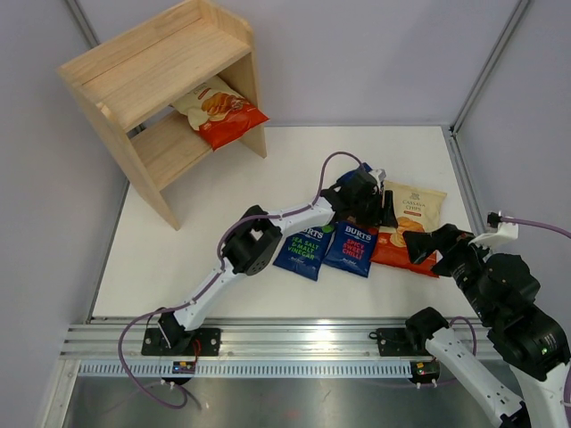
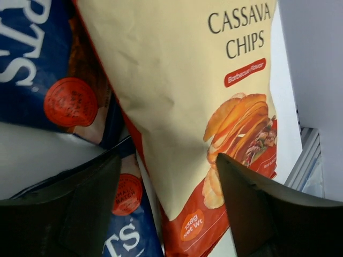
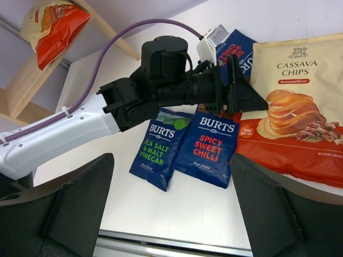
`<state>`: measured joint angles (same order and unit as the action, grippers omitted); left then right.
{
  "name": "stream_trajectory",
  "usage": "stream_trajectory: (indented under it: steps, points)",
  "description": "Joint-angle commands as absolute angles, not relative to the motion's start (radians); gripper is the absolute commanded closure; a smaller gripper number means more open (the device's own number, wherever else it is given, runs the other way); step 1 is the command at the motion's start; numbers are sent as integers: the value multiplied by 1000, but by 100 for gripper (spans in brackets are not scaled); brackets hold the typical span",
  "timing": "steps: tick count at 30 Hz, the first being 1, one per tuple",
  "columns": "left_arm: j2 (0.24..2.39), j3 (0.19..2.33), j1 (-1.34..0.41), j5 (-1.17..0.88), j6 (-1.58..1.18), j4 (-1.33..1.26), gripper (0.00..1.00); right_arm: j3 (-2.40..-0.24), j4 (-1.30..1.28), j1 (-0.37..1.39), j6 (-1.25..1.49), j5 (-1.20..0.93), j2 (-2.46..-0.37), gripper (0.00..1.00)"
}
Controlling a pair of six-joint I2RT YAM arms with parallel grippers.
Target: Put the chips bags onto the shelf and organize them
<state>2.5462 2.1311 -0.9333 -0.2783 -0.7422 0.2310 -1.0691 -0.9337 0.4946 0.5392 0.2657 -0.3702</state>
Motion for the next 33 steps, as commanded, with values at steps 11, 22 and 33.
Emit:
stream_trajectory:
  steps: [11,22,33]
  points:
    - [2513,2038,-943,-407,-847,-110,91,-1072,-894,495,538,216,-371,3]
    - [2076,1537,-933,-324,-867,-590,100,-1052,-861,495,528,294,-359,1]
    - [1728,1137,-873,-157,-959,-885,100,-944,-665,495,483,218,-259,0]
